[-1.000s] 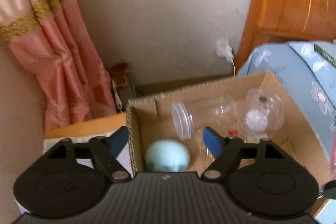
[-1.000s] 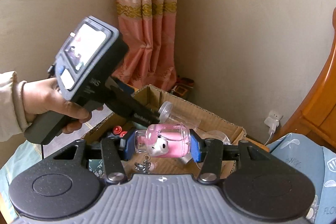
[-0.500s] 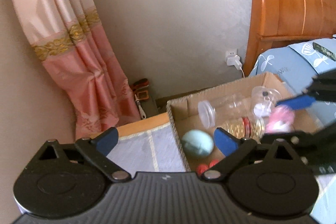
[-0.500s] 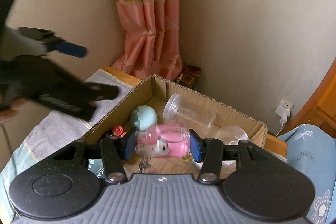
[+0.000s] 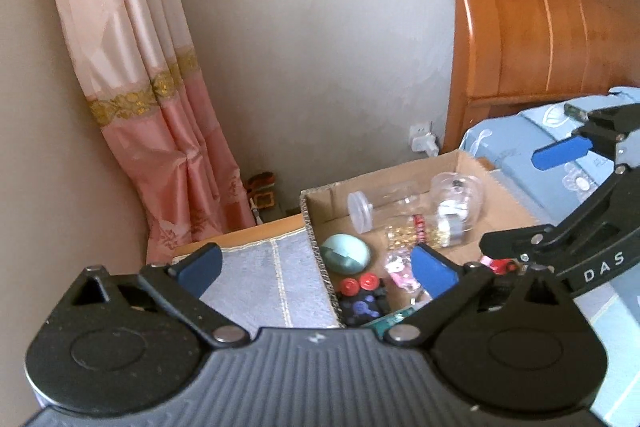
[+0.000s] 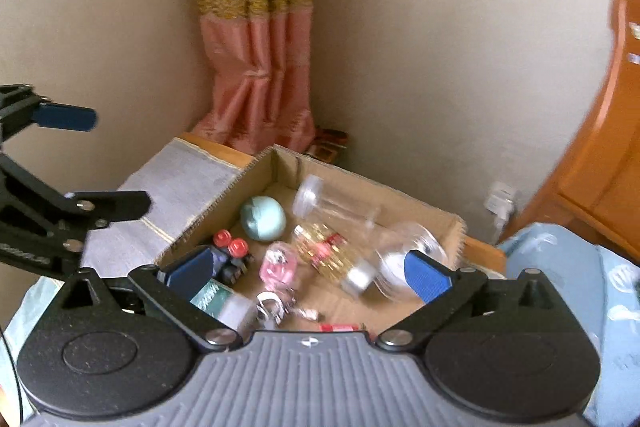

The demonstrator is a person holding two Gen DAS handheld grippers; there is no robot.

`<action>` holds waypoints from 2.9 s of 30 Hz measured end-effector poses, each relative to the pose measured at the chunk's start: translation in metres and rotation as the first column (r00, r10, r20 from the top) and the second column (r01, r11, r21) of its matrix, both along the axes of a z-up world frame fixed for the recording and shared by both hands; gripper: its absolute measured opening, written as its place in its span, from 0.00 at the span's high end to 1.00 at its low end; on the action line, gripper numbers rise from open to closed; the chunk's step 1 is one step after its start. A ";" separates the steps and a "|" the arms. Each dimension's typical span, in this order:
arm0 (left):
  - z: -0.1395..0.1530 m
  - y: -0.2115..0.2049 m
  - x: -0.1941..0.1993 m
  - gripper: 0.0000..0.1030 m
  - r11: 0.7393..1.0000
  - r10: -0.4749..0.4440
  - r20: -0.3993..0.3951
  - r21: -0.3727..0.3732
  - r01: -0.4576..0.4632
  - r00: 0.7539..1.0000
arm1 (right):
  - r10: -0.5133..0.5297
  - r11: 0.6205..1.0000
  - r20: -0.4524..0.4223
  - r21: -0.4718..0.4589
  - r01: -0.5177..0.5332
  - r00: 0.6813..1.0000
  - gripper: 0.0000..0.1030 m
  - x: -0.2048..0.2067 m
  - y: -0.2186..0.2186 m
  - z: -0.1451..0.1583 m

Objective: Organize rigid objects

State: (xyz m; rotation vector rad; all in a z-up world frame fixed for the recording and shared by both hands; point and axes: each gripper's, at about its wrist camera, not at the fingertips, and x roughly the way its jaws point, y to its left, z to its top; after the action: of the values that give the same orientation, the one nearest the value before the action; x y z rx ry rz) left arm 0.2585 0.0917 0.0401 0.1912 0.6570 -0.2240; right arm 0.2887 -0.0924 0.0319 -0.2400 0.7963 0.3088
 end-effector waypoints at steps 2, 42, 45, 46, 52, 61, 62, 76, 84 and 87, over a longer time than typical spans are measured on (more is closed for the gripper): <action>0.003 -0.003 -0.016 0.01 1.000 0.003 0.022 -0.006 -0.003 1.000 | -0.040 0.999 0.004 -0.015 0.040 0.999 0.00 -0.016 -0.005 0.003; -0.011 -0.065 -0.186 0.01 0.967 0.254 -0.026 -0.005 -0.254 0.967 | -0.394 0.917 0.071 0.093 0.387 0.916 0.00 -0.215 -0.055 -0.011; -0.013 -0.065 -0.186 0.01 0.966 0.260 -0.032 0.000 -0.260 0.965 | -0.391 0.919 0.066 0.087 0.385 0.918 0.00 -0.214 -0.053 -0.012; -0.013 -0.065 -0.186 0.01 0.965 0.261 -0.032 0.001 -0.261 0.965 | -0.389 0.920 0.065 0.086 0.383 0.919 0.00 -0.214 -0.051 -0.013; -0.012 -0.064 -0.187 0.01 0.962 0.273 -0.033 -0.003 -0.273 0.962 | -0.389 0.920 0.064 0.081 0.383 0.919 0.00 -0.214 -0.050 -0.014; -0.011 -0.064 -0.187 0.01 0.962 0.273 -0.033 -0.003 -0.273 0.962 | -0.391 0.919 0.066 0.084 0.385 0.918 0.00 -0.216 -0.049 -0.014; -0.010 -0.064 -0.188 0.01 0.962 0.273 -0.033 -0.003 -0.274 0.961 | -0.391 0.919 0.065 0.085 0.385 0.918 0.00 -0.216 -0.049 -0.014; -0.008 -0.067 -0.190 0.01 0.961 0.275 -0.031 -0.003 -0.275 0.961 | -0.393 0.918 0.066 0.089 0.387 0.917 0.00 -0.216 -0.050 -0.013; -0.008 -0.067 -0.190 0.01 0.961 0.275 -0.033 -0.003 -0.275 0.961 | -0.393 0.918 0.064 0.090 0.387 0.917 0.00 -0.215 -0.051 -0.013; -0.008 -0.067 -0.190 0.01 0.962 0.274 -0.034 -0.003 -0.275 0.961 | -0.392 0.918 0.064 0.090 0.386 0.918 0.00 -0.215 -0.051 -0.013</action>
State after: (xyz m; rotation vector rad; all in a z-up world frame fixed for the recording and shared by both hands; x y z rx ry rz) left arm 0.0686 0.0246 0.0318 0.0869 0.7077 0.0375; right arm 0.0737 -0.1439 0.0192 -0.0181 0.7319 -0.0484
